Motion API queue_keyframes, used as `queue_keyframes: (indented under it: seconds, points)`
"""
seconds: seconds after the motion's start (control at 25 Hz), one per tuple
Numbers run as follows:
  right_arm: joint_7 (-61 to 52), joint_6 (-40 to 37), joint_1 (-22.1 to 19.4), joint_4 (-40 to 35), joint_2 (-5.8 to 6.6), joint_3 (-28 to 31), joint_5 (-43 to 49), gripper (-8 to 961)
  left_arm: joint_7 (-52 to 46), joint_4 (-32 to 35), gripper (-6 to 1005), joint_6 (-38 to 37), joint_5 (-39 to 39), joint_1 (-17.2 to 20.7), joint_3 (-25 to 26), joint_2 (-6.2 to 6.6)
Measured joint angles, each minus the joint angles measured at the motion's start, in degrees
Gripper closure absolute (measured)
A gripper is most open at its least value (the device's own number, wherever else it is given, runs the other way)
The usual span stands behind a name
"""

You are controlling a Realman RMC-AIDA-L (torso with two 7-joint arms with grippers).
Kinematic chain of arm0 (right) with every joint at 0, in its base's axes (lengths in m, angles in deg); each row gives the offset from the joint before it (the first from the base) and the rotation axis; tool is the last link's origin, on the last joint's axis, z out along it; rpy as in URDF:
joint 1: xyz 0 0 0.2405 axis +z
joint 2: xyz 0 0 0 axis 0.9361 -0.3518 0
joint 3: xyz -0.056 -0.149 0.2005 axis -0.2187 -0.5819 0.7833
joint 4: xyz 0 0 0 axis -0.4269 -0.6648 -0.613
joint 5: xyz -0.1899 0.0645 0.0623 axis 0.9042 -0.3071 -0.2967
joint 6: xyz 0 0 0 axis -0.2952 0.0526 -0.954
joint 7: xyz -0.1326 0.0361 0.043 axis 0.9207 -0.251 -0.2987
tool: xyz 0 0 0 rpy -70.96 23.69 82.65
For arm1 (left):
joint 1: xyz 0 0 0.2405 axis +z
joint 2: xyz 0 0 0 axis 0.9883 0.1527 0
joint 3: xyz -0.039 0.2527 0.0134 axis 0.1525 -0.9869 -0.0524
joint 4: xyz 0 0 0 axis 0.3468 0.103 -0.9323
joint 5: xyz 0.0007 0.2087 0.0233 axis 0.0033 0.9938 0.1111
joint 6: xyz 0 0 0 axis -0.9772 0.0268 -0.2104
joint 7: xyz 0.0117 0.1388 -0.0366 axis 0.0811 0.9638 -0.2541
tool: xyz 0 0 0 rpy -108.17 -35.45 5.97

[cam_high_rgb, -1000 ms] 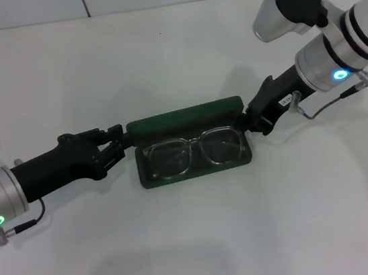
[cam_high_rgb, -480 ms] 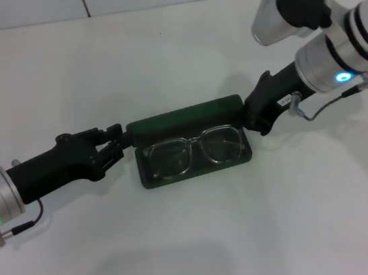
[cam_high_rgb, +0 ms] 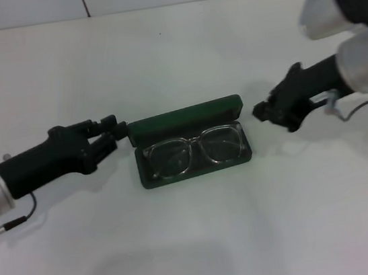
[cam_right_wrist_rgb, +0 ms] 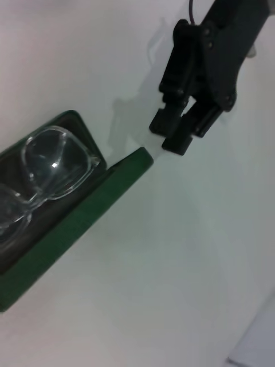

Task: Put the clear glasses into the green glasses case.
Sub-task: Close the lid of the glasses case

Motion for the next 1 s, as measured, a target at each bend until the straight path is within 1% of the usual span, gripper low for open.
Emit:
queue_keyframes:
  seconds: [0.12, 0.16, 0.2, 0.28, 0.32, 0.36, 0.4, 0.44, 0.48, 0.52, 0.56, 0.6, 0.68, 0.8, 0.88, 1.0]
  points:
    - [-0.01, -1.87, -4.00, -5.70, 0.00, 2.61, 0.00, 949, -0.01, 1.64, 700, -3.31, -0.59, 1.06, 1.89, 0.04]
    - [-0.01, -2.06, -4.78, -6.75, 0.00, 3.13, 0.02, 948, -0.02, 2.06, 700, -4.22, -0.74, 1.32, 2.46, 0.05]
    - [0.07, -2.41, -6.97, -9.42, 0.03, 4.55, -0.05, 948, -0.06, 2.83, 700, -6.17, -1.17, 1.73, 3.61, 0.05]
    - [0.28, -2.97, -9.90, -12.70, 0.06, 7.73, -0.42, 948, -0.18, 3.94, 700, -8.95, -2.07, 2.25, 5.33, 0.05]
    - [0.33, -3.53, -10.44, -13.14, 0.04, 9.14, -0.72, 948, -0.40, 4.62, 700, -10.52, -2.79, 2.62, 6.11, 0.05]
    - [0.37, -4.25, -11.04, -13.55, 0.03, 10.85, -1.03, 948, -0.40, 4.62, 699, -10.52, -2.79, 2.62, 6.11, 0.05]
    - [0.37, -4.25, -11.04, -13.55, 0.03, 10.85, -1.03, 948, -1.10, 5.66, 699, -12.54, -4.03, 3.01, 6.84, 0.05]
    - [0.48, -5.64, -11.49, -13.68, 0.03, 13.56, -1.77, 948, -1.32, 5.99, 699, -13.03, -4.32, 3.06, 6.96, 0.05]
    - [0.48, -5.64, -11.49, -13.68, 0.03, 13.56, -1.77, 948, -1.66, 6.61, 699, -13.70, -4.72, 3.00, 7.10, 0.05]
    - [2.36, -8.36, -13.01, -12.39, 0.05, 21.13, -5.92, 948, -1.82, 7.20, 699, -13.97, -4.77, 2.80, 7.08, 0.00]
    - [2.88, -8.59, -13.27, -12.00, 0.06, 22.28, -6.73, 948, -1.82, 7.20, 699, -13.97, -4.77, 2.80, 7.08, 0.00]
    - [3.80, -9.02, -13.64, -11.32, 0.06, 23.84, -8.10, 948, -2.18, 8.37, 699, -14.13, -4.76, 1.89, 6.87, -0.29]
    - [6.40, -10.88, -14.41, -9.15, 0.06, 27.55, -11.79, 948, -2.67, 8.78, 699, -13.98, -4.23, 0.46, 6.75, -0.48]
    - [10.28, -15.15, -14.84, -4.45, 0.12, 33.81, -17.65, 948, -2.99, 8.07, 700, -13.15, -2.35, -3.48, 6.65, -0.66]
    - [13.73, -18.33, -14.90, -1.12, 0.14, 37.28, -21.97, 921, -3.21, 7.43, 701, -11.63, -0.32, -6.28, 6.62, -1.06]
    - [19.44, -23.12, -14.94, 5.58, 0.14, 42.29, -29.53, 836, -4.27, 6.95, 702, -8.24, 3.63, -10.01, 6.53, -1.89]
